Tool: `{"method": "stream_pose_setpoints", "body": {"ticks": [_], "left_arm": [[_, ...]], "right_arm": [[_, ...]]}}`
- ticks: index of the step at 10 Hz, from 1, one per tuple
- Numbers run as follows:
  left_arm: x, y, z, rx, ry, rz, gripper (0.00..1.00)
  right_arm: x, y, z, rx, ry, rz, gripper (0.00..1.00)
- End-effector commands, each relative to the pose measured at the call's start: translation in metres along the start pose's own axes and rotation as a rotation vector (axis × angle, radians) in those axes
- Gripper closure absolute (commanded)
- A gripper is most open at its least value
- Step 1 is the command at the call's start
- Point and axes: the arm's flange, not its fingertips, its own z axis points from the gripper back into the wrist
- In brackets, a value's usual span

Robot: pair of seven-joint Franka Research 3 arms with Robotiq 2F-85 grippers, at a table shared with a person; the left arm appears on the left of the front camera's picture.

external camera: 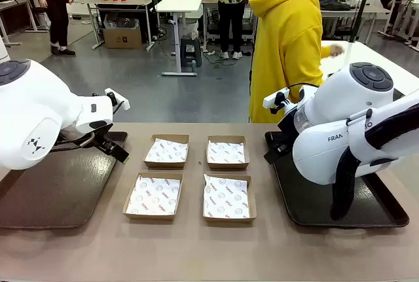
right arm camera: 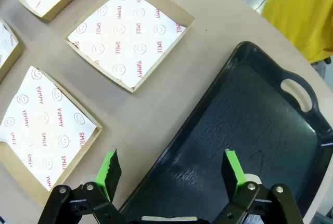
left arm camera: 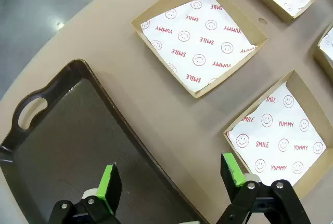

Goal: Individually package the donuts and arrange them on the tray.
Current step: Pick up one Paper togo box.

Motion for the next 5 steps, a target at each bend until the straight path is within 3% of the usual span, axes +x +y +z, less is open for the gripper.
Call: {"method": "stream_pose_setpoints", "body": {"ticks": [1,5], "left_arm": [[0.0,-0.0001,0.0,0.0,0.0,0.0,0.0],[0.0,-0.0001,0.0,0.0,0.0,0.0,0.0]], "right_arm": [[0.0,0.0,0.0,0.0,0.0,0.0,0.0],[0.0,0.0,0.0,0.0,0.0,0.0,0.0]]}}
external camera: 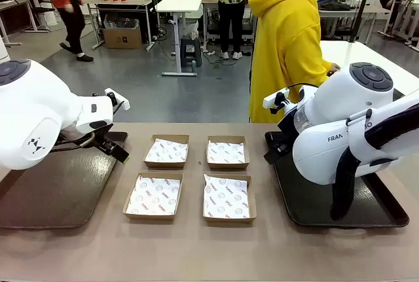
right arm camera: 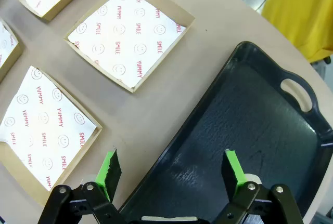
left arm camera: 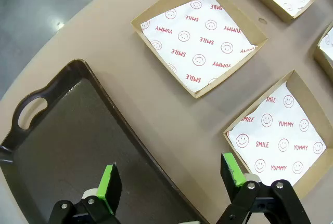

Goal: Individually package the donuts and arrange them on the tray.
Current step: Pick up one Paper togo box.

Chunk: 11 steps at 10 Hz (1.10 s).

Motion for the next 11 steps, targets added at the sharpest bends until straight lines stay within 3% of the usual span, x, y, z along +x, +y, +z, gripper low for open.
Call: {"method": "stream_pose_setpoints", "body": {"ticks": [1,7,9,11], "left_arm": [[0.0,0.0,0.0,0.0,0.0,0.0,0.0],[0.0,0.0,0.0,0.0,0.0,0.0,0.0],[-0.04,-0.009,0.061,0.022,-0.006,-0.054,0.0],[-0.082,-0.008,0.114,0.014,0.038,-0.092,0.0]], "right_arm": [[0.0,0.0,0.0,0.0,0.0,0.0,0.0],[0.0,0.0,0.0,0.0,0.0,0.0,0.0],[-0.031,0.017,0.057,-0.027,0.0,0.012,0.0],[-0.071,0.034,0.109,-0.047,0.093,0.012,0.0]]}}
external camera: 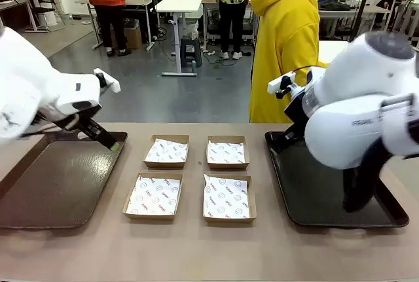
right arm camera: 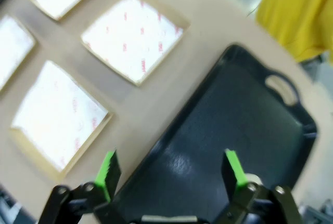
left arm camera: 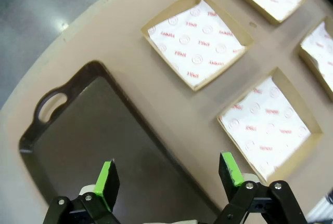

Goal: Individually package the donuts and arrange them on the tray.
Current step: Pick up one Paper togo box.

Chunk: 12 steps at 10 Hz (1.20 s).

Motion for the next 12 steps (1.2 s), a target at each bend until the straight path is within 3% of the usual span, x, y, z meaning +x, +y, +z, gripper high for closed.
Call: {"method": "stream_pose_setpoints", "body": {"ticks": [1,3,5,6,9,10,12], "left_arm": [[-0.113,-0.025,0.062,0.014,0.065,-0.047,0.0],[-0.138,-0.033,0.077,-0.019,0.115,-0.079,0.0],[-0.145,-0.032,0.07,0.002,0.15,-0.086,0.0],[-0.029,0.0,0.096,-0.038,0.13,-0.057,0.0],[-0.029,0.0,0.096,-0.038,0.13,-0.057,0.0],[-0.033,0.001,0.103,-0.038,0.145,-0.061,0.0],[-0.042,0.035,0.108,-0.449,-0.056,0.275,0.0]], "right_arm": [[-0.104,0.038,0.059,-0.042,0.093,0.0,0.0],[-0.139,0.051,0.076,-0.009,0.181,-0.008,0.0],[-0.154,0.05,0.075,-0.039,0.165,-0.007,0.0],[-0.031,0.018,0.093,-0.004,0.189,0.001,0.0],[-0.037,0.02,0.109,-0.008,0.194,0.001,0.0],[-0.042,0.004,0.103,0.229,0.077,-0.133,0.0],[-0.079,-0.041,0.098,0.691,-0.194,-0.472,0.0]]}}
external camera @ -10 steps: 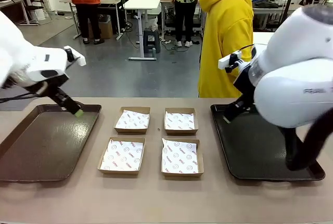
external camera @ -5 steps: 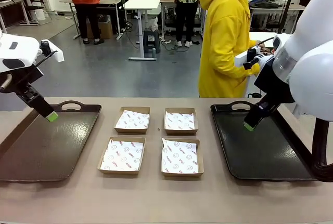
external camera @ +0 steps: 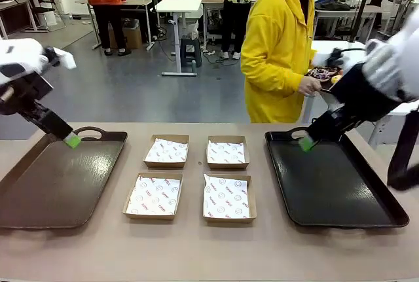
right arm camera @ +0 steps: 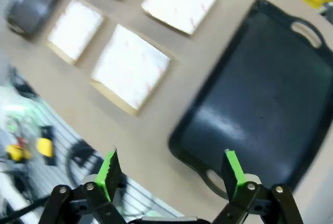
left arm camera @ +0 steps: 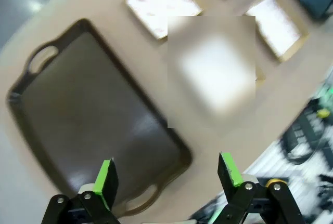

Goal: Individually package the donuts and arrange them on the tray.
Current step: Pick up one Paper togo box.

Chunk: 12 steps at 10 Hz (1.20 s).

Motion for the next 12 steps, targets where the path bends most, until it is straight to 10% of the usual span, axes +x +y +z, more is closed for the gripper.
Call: {"method": "stream_pose_setpoints", "body": {"ticks": [1,5,12], "left_arm": [[-0.009,0.034,0.012,-0.405,-0.179,0.269,0.0],[-0.048,0.09,0.035,-0.873,-0.326,0.543,0.0],[-0.136,0.176,0.008,-0.946,-0.252,0.788,0.0]], "right_arm": [[-0.047,-0.05,-0.003,0.55,-0.31,-0.304,0.0],[-0.11,-0.12,-0.009,0.99,-0.355,-0.486,0.0],[-0.178,-0.17,-0.006,0.968,-0.383,-0.61,0.0]]}}
